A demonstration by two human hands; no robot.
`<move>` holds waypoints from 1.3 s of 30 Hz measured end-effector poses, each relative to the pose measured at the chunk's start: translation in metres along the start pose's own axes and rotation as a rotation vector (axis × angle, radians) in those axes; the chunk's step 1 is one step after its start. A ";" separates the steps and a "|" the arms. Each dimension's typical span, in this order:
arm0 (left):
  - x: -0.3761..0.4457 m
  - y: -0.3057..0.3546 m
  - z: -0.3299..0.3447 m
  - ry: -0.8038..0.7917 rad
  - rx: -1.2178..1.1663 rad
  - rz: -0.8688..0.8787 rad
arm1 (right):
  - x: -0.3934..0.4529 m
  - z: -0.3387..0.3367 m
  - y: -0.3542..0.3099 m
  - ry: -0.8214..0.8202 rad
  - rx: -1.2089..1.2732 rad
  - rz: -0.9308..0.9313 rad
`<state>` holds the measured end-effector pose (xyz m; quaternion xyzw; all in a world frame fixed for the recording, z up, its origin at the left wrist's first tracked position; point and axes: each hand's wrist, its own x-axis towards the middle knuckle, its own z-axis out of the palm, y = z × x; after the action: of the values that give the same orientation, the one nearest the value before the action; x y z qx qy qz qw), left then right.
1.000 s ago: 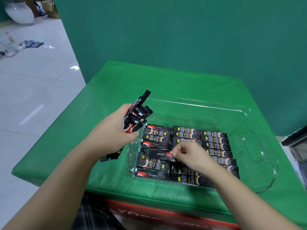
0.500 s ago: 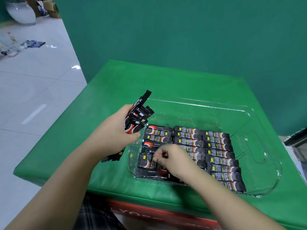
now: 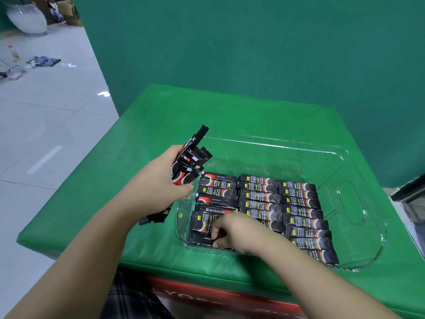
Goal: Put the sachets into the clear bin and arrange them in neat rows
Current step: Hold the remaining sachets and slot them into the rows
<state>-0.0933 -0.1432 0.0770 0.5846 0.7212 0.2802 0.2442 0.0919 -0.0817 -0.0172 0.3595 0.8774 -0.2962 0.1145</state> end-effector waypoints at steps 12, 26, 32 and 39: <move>0.002 -0.004 0.001 0.004 -0.039 0.007 | 0.009 0.002 0.002 0.010 -0.105 -0.023; 0.004 -0.005 0.002 -0.004 -0.053 0.019 | 0.015 0.011 0.009 0.209 -0.109 -0.154; 0.007 -0.006 0.000 -0.050 -0.046 0.032 | 0.000 -0.025 -0.013 0.517 0.058 -0.114; 0.008 -0.002 -0.002 -0.090 -0.001 0.082 | -0.005 -0.057 -0.047 0.738 0.435 -0.203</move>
<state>-0.0974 -0.1356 0.0771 0.6256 0.6846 0.2637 0.2652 0.0634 -0.0772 0.0509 0.3688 0.8077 -0.3354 -0.3146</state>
